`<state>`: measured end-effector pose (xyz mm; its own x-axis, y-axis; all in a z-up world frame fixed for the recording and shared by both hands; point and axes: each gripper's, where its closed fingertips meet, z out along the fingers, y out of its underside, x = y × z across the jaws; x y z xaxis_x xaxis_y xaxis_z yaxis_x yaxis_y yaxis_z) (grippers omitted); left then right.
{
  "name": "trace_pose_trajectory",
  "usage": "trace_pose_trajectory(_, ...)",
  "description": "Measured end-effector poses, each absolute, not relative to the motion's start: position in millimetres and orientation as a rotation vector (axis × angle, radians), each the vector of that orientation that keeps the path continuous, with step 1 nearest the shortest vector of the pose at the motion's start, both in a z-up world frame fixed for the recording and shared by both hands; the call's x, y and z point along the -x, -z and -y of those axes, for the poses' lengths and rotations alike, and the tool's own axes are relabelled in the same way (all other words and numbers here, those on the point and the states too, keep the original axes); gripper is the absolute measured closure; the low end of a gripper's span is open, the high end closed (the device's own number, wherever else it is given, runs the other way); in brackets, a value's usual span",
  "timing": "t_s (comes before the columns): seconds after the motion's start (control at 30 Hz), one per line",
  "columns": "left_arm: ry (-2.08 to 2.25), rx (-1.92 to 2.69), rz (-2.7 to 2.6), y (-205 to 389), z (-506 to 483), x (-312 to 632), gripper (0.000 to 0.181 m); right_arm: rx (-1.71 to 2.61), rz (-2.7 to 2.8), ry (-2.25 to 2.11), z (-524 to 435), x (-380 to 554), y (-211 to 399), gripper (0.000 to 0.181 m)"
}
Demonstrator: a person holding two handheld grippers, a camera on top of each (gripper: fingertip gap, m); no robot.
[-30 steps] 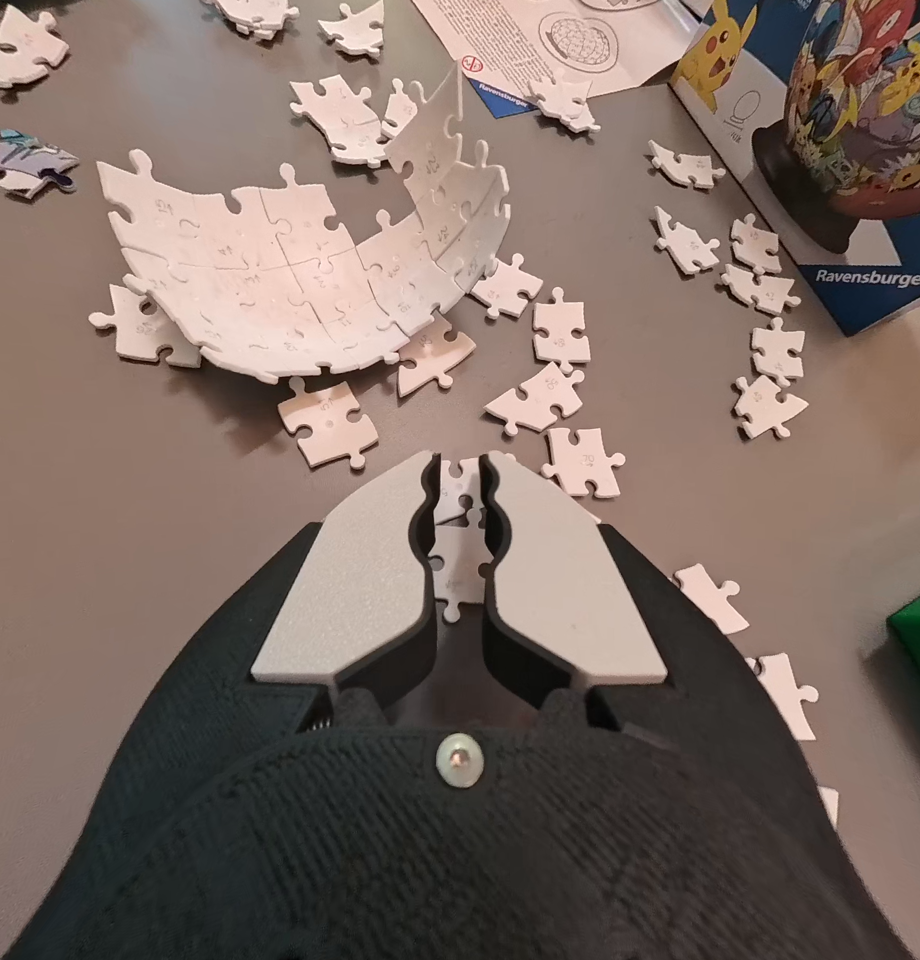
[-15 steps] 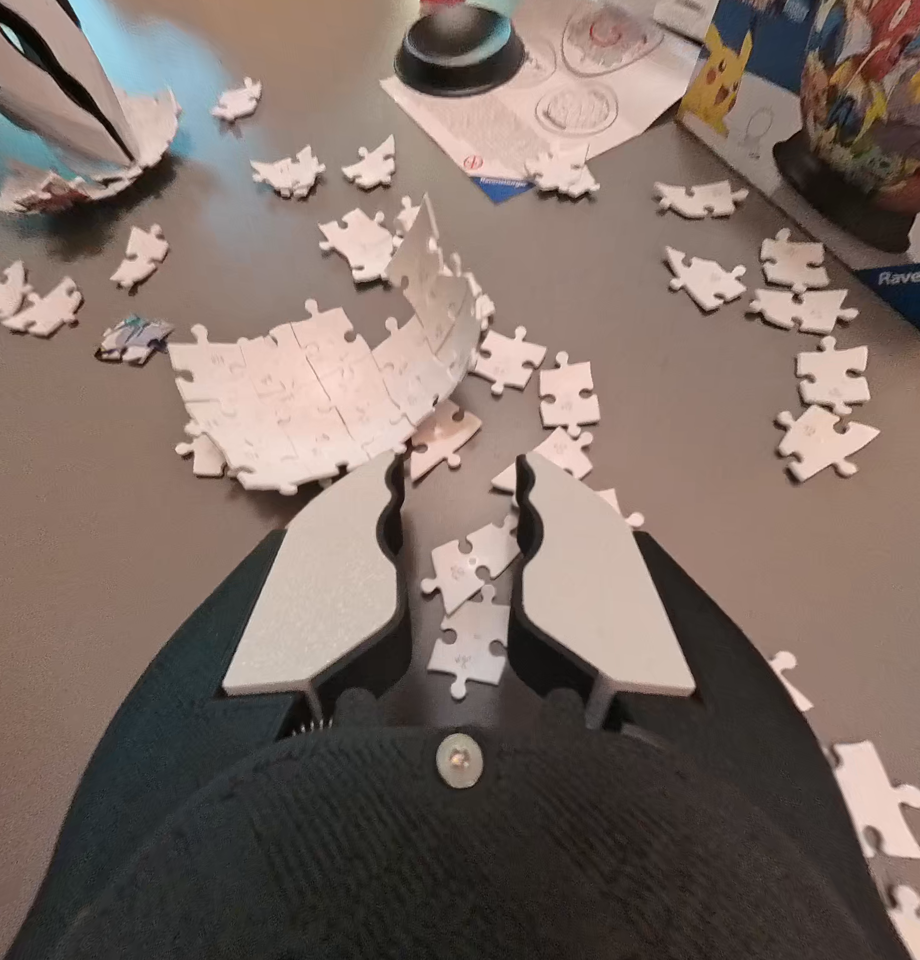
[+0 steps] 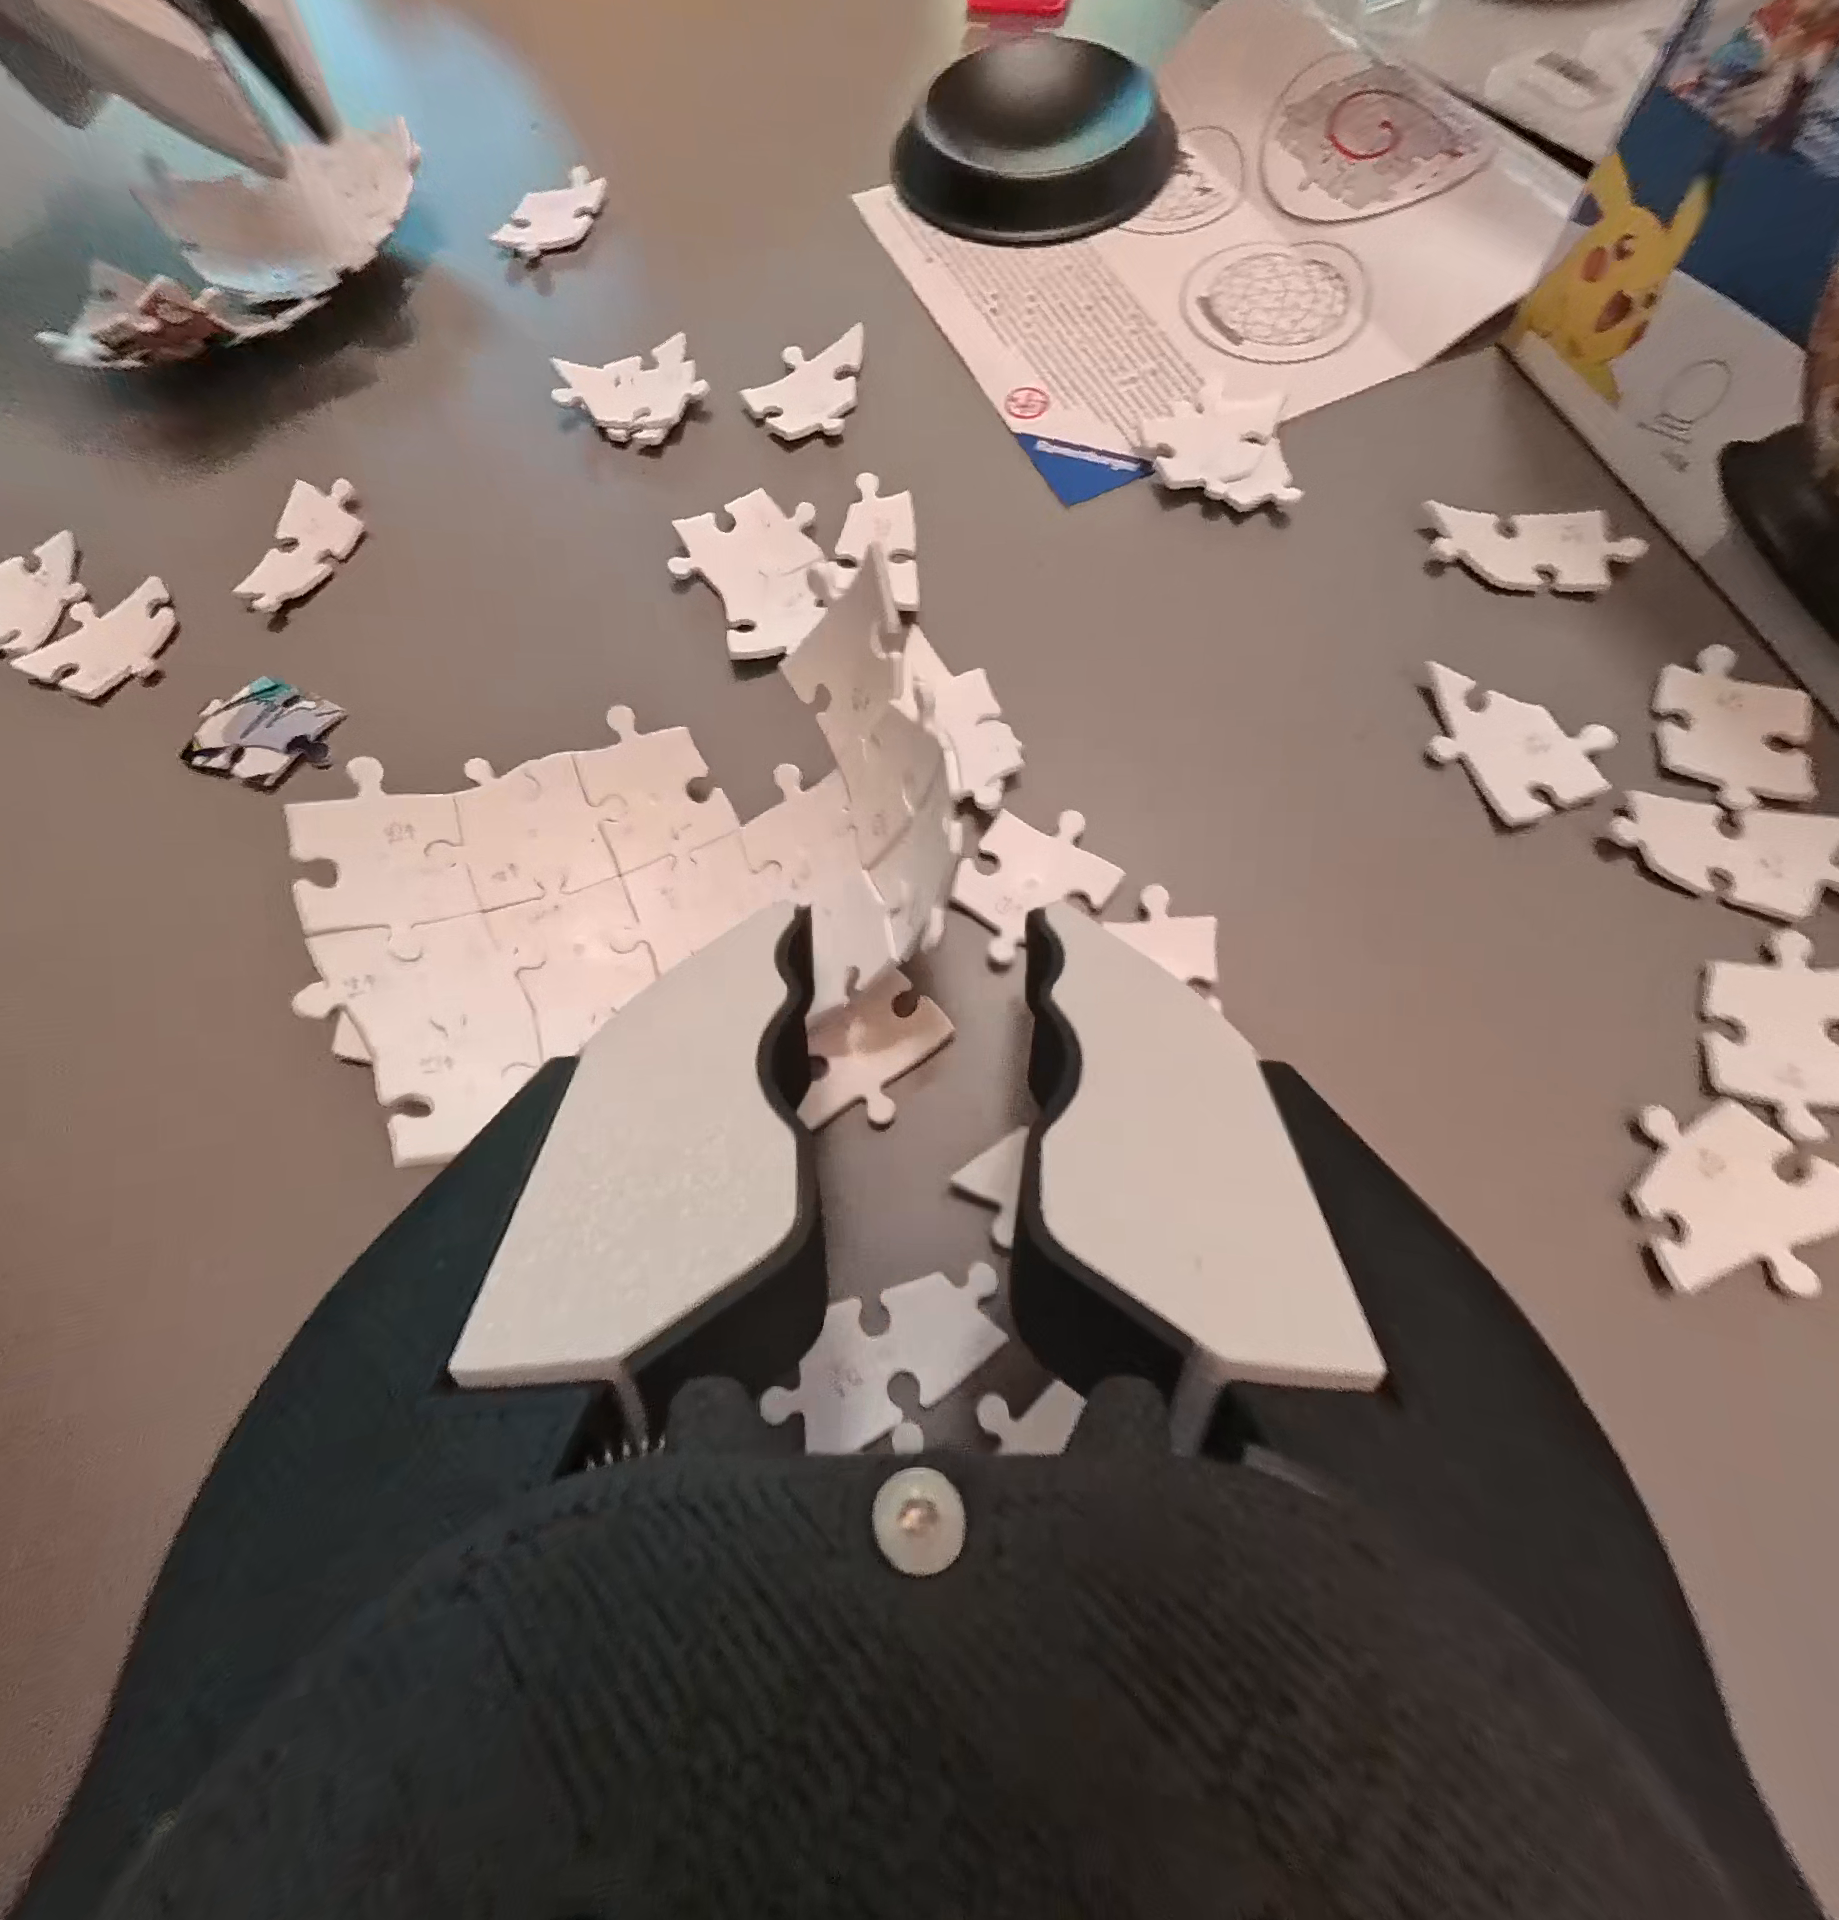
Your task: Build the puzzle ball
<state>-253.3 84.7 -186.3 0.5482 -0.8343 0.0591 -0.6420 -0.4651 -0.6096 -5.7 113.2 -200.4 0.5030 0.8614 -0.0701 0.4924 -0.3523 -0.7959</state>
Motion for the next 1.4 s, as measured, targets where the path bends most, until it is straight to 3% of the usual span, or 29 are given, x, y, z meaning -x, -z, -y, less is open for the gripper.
trace_pose_trajectory(0.3, 0.433, 2.316, -1.287, 200, -125, 174, 0.161, 1.930, 1.240, -0.702, -98, 25, 199, 0.147)
trace_pose_trajectory(0.7, 0.600, 2.051, -1.780, 217, -153, 63, 0.153, 1.899, 1.334, -0.725, -87, 33, 205, 0.144)
trace_pose_trajectory(0.93, 0.577, 1.982, -1.912, 225, -153, 48, 0.158, 1.890, 1.191, -0.798, -98, 21, 193, 0.143)
trace_pose_trajectory(1.03, 0.596, 1.990, -1.896, 225, -150, 50, 0.181, 1.887, 1.176, -0.757, -103, 14, 193, 0.143)
trace_pose_trajectory(1.4, 0.629, 2.015, -1.567, 196, -156, 63, 0.181, 1.912, 1.075, -0.623, -120, -2, 187, 0.143)
